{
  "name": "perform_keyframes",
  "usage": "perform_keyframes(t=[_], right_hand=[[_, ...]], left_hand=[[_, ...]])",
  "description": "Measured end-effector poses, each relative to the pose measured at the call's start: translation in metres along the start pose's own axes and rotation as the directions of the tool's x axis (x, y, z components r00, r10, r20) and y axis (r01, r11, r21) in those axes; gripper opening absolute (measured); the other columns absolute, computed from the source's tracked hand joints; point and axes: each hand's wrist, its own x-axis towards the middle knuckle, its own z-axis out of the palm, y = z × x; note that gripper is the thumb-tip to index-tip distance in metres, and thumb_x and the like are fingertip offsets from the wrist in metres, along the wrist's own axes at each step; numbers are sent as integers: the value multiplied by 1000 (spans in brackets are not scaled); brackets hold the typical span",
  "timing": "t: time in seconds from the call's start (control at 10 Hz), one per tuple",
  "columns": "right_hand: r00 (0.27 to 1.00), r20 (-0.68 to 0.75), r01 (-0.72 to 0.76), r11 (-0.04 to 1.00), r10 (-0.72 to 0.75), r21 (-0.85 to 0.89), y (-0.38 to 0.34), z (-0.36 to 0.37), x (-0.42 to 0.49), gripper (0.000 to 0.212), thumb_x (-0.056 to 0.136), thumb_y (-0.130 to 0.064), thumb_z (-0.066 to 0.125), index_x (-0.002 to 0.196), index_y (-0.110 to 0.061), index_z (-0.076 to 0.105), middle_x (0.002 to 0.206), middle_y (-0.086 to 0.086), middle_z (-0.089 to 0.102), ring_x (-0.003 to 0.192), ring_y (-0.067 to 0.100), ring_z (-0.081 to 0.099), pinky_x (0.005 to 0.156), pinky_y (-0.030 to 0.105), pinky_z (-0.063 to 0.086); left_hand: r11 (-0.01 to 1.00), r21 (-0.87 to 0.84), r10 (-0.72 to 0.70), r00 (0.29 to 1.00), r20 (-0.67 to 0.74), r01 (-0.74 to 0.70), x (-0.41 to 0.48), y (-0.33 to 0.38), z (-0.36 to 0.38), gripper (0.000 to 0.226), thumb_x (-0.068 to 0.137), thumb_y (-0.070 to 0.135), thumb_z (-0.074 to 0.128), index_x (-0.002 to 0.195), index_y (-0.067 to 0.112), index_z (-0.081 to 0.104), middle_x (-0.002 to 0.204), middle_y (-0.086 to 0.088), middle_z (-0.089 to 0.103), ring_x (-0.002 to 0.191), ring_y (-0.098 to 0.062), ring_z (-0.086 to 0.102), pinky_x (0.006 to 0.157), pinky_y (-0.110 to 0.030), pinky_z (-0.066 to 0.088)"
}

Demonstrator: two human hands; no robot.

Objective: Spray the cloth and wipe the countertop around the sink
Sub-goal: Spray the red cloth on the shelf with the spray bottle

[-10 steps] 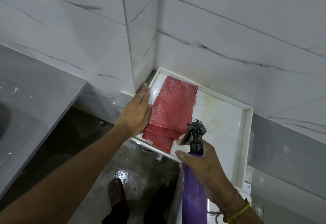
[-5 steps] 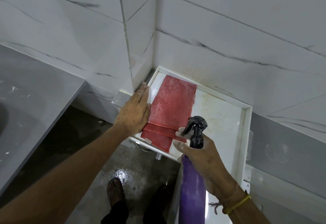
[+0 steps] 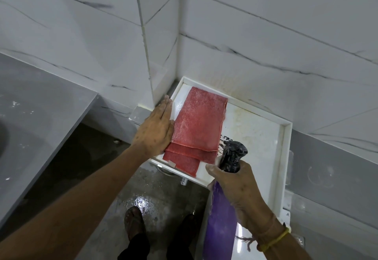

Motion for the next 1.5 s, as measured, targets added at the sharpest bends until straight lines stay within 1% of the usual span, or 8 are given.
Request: perform_keyframes(t=[0.1,0.3,0.7,0.8,0.9,1.1,1.3,1.5], right_hand=[[998,59,-29,999,27,28,-7,0,1,15,79,-22,76,91,-15,70,84,0,74,46,17,63,49,22,51],[999,19,-50,999,50,-3,-3,-2,1,13,81,-20,74,75,-15,65,61,3,67,46,19,62,51,27,50],[992,120,-31,995,42,-94,-10,2,-6,27,74,-39,76,88,-17,69,85,5,74,48,20,63,50,22,53],[998,51,-27,985,36,-172,-8,3,-6,20,81,-32,71,84,-14,63,65,2,69,47,20,65,56,32,58],[998,67,-15,997,21,-81,-12,0,-5,24,77,-36,75,84,-15,68,77,6,73,46,22,63,48,21,52],[998,-30,46,990,-50,-130,-8,-2,0,24,82,-26,71,61,-22,61,50,-4,66,43,17,64,52,28,51],[998,14,54,995,-53,-85,-12,-8,2,18,81,-36,72,92,-22,72,71,-7,75,46,4,65,46,7,46],[919,-121,358,923,-375,-141,-33,-25,-9,27,74,-46,68,93,-28,63,86,-7,73,48,12,67,49,15,52]], left_hand=[[1000,5,-5,1000,-3,5,1,1,0,61,102,34,23,152,6,0,163,-11,-3,150,-18,-1,117,-25,-3],[1000,-3,-4,1000,4,4,0,0,0,62,102,34,23,152,7,-1,163,-11,-3,151,-19,-1,119,-27,1],[1000,-1,-10,1000,22,10,-1,3,-3,62,102,34,23,152,7,-3,163,-11,-6,151,-19,-3,122,-29,2],[1000,2,-9,1000,25,9,-2,3,-4,62,102,33,23,151,5,-2,163,-12,-5,151,-19,-3,123,-31,3],[1000,7,-13,999,30,13,-1,2,-3,62,102,34,23,152,7,-3,163,-11,-6,151,-19,-4,122,-29,1],[1000,4,-13,999,35,13,-1,2,-3,63,102,36,22,151,8,-4,163,-11,-5,151,-19,-2,121,-29,1],[1000,4,-11,1000,21,11,-1,2,-3,62,102,34,23,152,8,-3,163,-10,-6,149,-15,-4,117,-25,-3],[1000,0,-21,1000,23,21,-2,2,-2,65,99,43,15,152,10,-3,163,-7,-4,149,-15,-2,115,-25,-3]])
